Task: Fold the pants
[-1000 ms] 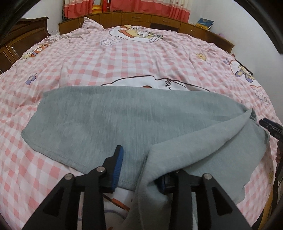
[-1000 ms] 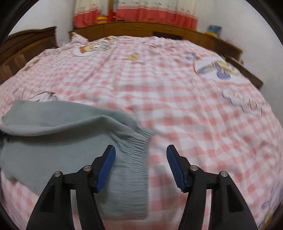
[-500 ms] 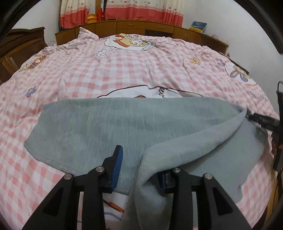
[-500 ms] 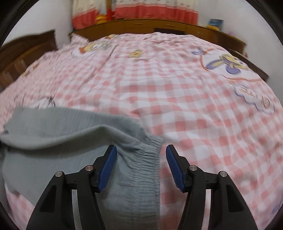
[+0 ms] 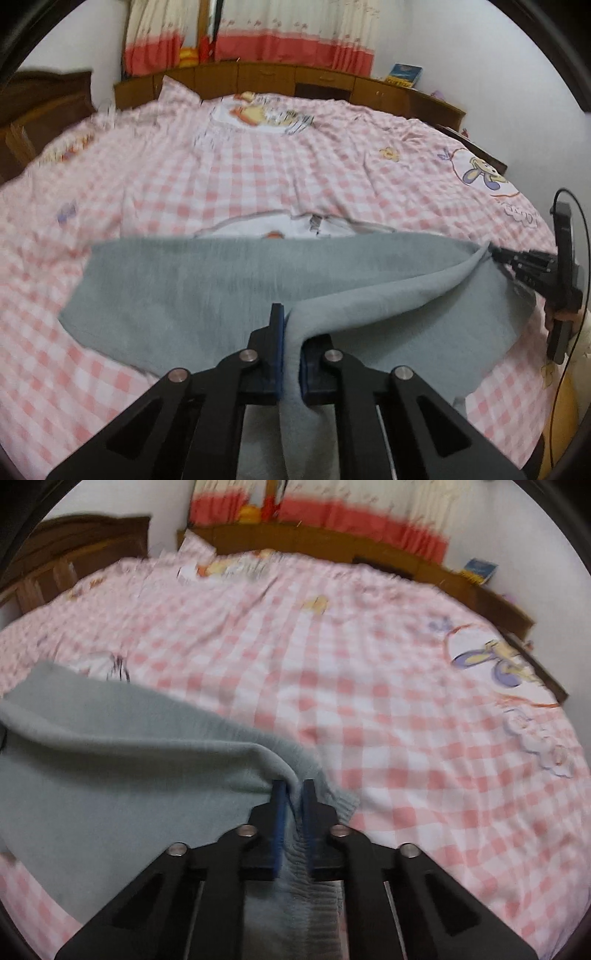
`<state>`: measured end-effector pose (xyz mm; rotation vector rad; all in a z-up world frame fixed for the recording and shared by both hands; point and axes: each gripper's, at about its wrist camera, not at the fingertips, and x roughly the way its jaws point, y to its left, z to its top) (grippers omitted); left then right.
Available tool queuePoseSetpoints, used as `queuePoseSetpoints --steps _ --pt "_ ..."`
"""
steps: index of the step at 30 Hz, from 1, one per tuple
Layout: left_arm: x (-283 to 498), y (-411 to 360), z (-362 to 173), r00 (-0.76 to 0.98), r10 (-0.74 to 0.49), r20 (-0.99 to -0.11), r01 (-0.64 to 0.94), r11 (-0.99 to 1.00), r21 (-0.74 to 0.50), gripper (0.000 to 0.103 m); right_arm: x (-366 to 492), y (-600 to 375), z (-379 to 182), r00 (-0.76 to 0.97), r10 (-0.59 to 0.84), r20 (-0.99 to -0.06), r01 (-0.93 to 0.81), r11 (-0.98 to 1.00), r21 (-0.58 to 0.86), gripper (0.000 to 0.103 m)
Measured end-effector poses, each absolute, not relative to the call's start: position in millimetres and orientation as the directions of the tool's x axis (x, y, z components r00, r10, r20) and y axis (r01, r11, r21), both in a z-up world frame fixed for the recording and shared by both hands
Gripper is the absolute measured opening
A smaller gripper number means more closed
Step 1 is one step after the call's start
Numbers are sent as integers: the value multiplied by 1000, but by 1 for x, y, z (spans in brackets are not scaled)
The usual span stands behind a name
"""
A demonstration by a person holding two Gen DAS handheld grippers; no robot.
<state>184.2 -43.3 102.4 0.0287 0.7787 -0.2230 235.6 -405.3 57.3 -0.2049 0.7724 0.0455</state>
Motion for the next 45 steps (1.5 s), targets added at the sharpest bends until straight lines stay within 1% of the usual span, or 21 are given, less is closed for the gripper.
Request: queuePoseSetpoints --steps 2,5,8,11,12,13,14,16,17,19,22,25,28,29,30,37,39,42,45 --pt "194 -51 111 698 -169 -696 222 975 -13 5 234 -402 64 741 -63 -668 -86 978 -189 8" --pt "216 -55 110 692 -142 -708 222 975 22 5 245 -399 61 718 -89 -690 -70 977 -200 8" --pt "248 -56 94 662 -128 -738 219 975 27 5 258 -401 46 688 -122 -716 -44 977 -210 8" --pt "270 -57 72 614 -124 -780 221 975 20 6 263 -400 36 677 -140 -722 -29 976 -217 8" --pt "278 -57 63 596 -121 -794 221 975 17 11 263 -398 33 676 -151 -721 -27 973 -230 8" --pt "283 -55 56 588 -116 -800 211 977 14 19 264 -396 30 673 -160 -722 -30 970 -243 8" --pt "287 -52 50 584 -120 -803 201 980 0 24 265 -394 26 670 -171 -722 -34 965 -260 8" --pt "290 -47 45 584 -115 -803 183 983 -8 42 265 -391 22 668 -182 -722 -38 960 -278 9" --pt "289 -45 44 588 -112 -801 175 985 -10 46 265 -389 20 667 -187 -721 -40 958 -285 9" --pt "286 -40 46 593 -111 -798 170 985 -10 62 265 -389 19 667 -187 -722 -44 957 -288 11" --pt "277 -37 57 590 -125 -798 193 981 -11 70 265 -388 20 665 -189 -722 -45 956 -291 12" --pt "264 -35 69 588 -134 -797 225 974 2 77 264 -386 22 667 -190 -720 -43 955 -293 17" --pt "250 -30 81 593 -134 -794 241 970 16 78 260 -384 30 672 -182 -717 -26 963 -269 30" --pt "247 -28 85 594 -134 -793 240 971 16 78 257 -384 35 676 -170 -717 -18 969 -246 38" --pt "242 -24 88 593 -134 -794 236 972 12 78 254 -383 39 679 -156 -717 -15 974 -226 42" --pt "207 8 96 578 -132 -806 181 983 -32 78 222 -355 66 704 -81 -706 -44 986 -158 42" --pt "195 18 95 583 -118 -804 157 987 -31 78 212 -340 72 709 -42 -704 -70 989 -129 42" --pt "173 35 94 607 -66 -792 105 994 -3 78 197 -319 78 711 17 -703 -102 992 -79 42" --pt "158 48 89 612 -67 -788 90 996 -15 78 185 -295 83 691 66 -719 -127 991 -31 42"
